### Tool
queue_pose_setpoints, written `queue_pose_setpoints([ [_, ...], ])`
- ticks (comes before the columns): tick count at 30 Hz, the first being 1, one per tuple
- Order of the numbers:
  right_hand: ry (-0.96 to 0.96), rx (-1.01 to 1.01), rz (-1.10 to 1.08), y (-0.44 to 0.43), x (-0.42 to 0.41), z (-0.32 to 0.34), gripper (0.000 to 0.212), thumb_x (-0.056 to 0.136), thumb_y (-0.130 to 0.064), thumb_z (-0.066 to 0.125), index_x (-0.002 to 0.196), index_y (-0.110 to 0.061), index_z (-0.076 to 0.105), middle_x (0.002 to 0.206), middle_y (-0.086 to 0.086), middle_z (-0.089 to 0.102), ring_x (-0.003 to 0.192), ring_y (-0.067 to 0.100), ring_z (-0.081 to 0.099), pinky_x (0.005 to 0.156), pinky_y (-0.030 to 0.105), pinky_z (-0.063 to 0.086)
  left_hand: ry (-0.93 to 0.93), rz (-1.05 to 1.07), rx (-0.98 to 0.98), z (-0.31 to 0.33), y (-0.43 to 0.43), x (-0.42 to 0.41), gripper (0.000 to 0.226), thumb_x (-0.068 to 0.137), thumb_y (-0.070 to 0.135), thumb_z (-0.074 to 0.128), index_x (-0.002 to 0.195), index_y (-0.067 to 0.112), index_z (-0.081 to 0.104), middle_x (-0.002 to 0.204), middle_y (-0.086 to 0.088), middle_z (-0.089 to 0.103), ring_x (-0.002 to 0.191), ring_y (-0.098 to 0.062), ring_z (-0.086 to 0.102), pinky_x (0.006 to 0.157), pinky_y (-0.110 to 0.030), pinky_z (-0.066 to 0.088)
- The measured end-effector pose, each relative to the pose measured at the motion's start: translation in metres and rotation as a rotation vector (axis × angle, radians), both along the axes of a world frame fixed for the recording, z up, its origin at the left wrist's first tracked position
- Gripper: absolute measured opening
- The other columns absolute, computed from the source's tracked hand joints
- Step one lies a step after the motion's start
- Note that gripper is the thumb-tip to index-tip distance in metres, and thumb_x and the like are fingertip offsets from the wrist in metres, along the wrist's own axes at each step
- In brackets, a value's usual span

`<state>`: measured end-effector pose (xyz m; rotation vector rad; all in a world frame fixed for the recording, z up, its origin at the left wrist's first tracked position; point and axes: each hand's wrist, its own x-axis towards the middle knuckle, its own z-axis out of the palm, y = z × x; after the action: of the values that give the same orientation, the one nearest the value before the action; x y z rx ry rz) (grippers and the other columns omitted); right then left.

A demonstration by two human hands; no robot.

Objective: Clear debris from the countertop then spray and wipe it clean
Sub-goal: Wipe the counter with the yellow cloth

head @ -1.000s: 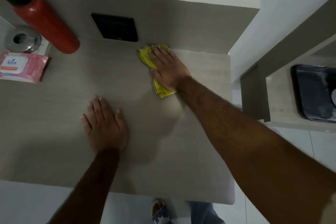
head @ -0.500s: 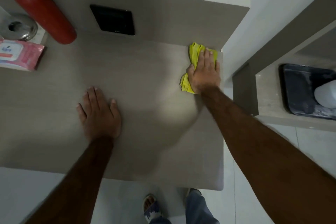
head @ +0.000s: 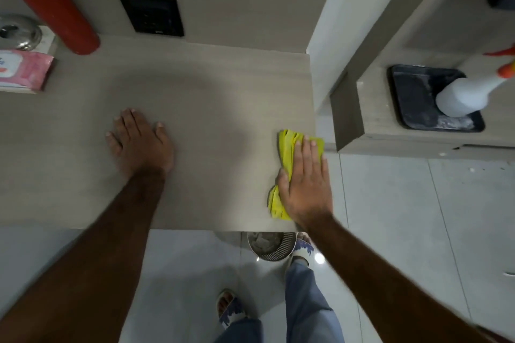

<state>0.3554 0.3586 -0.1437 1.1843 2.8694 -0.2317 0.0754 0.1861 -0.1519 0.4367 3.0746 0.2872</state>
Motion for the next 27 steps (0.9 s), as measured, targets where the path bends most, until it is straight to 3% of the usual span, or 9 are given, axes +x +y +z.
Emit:
queue_pose_setpoints([
  [4, -0.034, -0.046, 0.062, -0.054, 0.054, 0.004, 0.077, 0.107, -0.054, 0.019, 0.167, -0.008, 0.006, 0.177, 0.013, -0.001, 0.164, 0.029, -0.004, 0.132, 0.053, 0.014, -0.096, -0.059, 0.009, 0.015, 0.011, 0.02, 0.066, 0.105, 0.034, 0.035, 0.156, -0.005, 0.019, 0.165, -0.024, 0.019, 0.154, -0.04, 0.015, 0.125, -0.055, 0.011],
  [8, -0.017, -0.157, 0.093, -0.059, 0.063, 0.013, 0.084, 0.105, -0.064, 0.021, 0.167, -0.012, 0.001, 0.176, 0.007, -0.009, 0.164, 0.025, -0.01, 0.134, 0.049, 0.003, -0.239, -0.58, 0.174, 0.035, 0.058, 0.113, 0.053, 0.102, 0.023, 0.053, 0.147, -0.004, 0.044, 0.157, -0.024, 0.038, 0.15, -0.038, 0.029, 0.125, -0.04, 0.014],
  [10, 0.101, -0.318, 0.097, -0.048, 0.065, 0.018, 0.073, 0.108, -0.052, 0.03, 0.168, -0.017, 0.008, 0.177, 0.002, -0.004, 0.164, 0.019, -0.008, 0.134, 0.046, 0.002, -0.379, -0.737, 0.205, 0.04, 0.078, 0.16, 0.046, 0.101, 0.03, 0.055, 0.137, 0.002, 0.058, 0.149, -0.017, 0.051, 0.144, -0.03, 0.041, 0.122, -0.033, 0.023],
  [14, 0.438, -0.539, -0.112, -0.023, 0.093, 0.033, 0.054, 0.1, -0.024, 0.042, 0.153, -0.018, 0.05, 0.169, 0.002, 0.036, 0.159, 0.018, 0.026, 0.127, 0.016, 0.01, -0.347, -0.711, 0.07, 0.05, 0.097, 0.202, 0.057, 0.092, 0.052, 0.062, 0.132, 0.012, 0.061, 0.134, -0.009, 0.056, 0.13, -0.029, 0.049, 0.109, -0.039, 0.041],
  [16, 0.477, -0.591, -0.254, -0.017, 0.105, 0.031, 0.047, 0.101, -0.02, 0.052, 0.148, -0.017, 0.054, 0.165, 0.001, 0.041, 0.157, 0.019, 0.032, 0.121, 0.012, 0.016, -0.397, -0.664, -0.031, 0.057, 0.104, 0.202, 0.06, 0.087, 0.051, 0.068, 0.132, 0.013, 0.059, 0.133, -0.011, 0.056, 0.128, -0.031, 0.05, 0.108, -0.041, 0.043],
  [18, 0.486, -0.708, -0.357, -0.013, 0.115, 0.026, 0.06, 0.098, -0.028, 0.068, 0.153, -0.018, 0.046, 0.164, 0.0, 0.04, 0.154, 0.019, 0.035, 0.122, 0.021, 0.023, -0.477, -0.602, -0.068, 0.067, 0.113, 0.201, 0.05, 0.082, 0.041, 0.074, 0.12, 0.01, 0.066, 0.124, -0.014, 0.063, 0.121, -0.033, 0.058, 0.1, -0.039, 0.047],
  [23, 0.514, -0.959, -0.381, 0.0, 0.123, 0.021, 0.121, 0.064, -0.068, 0.089, 0.162, -0.03, 0.028, 0.159, -0.019, 0.032, 0.145, 0.001, 0.031, 0.12, 0.028, 0.032, -0.719, -0.613, -0.16, 0.106, 0.144, 0.198, 0.02, 0.065, 0.025, 0.081, 0.075, 0.01, 0.071, 0.073, -0.003, 0.067, 0.069, -0.018, 0.067, 0.053, -0.022, 0.044],
  [25, 0.54, -1.021, -0.359, 0.013, 0.124, 0.024, 0.116, 0.055, -0.069, 0.093, 0.153, -0.038, 0.039, 0.153, -0.025, 0.045, 0.139, -0.003, 0.044, 0.109, 0.014, 0.04, -0.843, -0.663, -0.141, 0.125, 0.158, 0.203, 0.018, 0.063, 0.024, 0.086, 0.068, 0.019, 0.069, 0.066, 0.004, 0.066, 0.054, -0.007, 0.062, 0.045, -0.017, 0.044],
  [27, 0.552, -1.102, -0.328, 0.032, 0.128, 0.029, 0.094, 0.052, -0.064, 0.097, 0.136, -0.044, 0.057, 0.132, -0.026, 0.067, 0.124, -0.007, 0.06, 0.091, 0.004, 0.048, -0.953, -0.715, -0.089, 0.146, 0.175, 0.211, 0.02, 0.065, 0.022, 0.087, 0.07, 0.026, 0.069, 0.069, 0.006, 0.068, 0.051, -0.004, 0.063, 0.045, -0.017, 0.048],
])
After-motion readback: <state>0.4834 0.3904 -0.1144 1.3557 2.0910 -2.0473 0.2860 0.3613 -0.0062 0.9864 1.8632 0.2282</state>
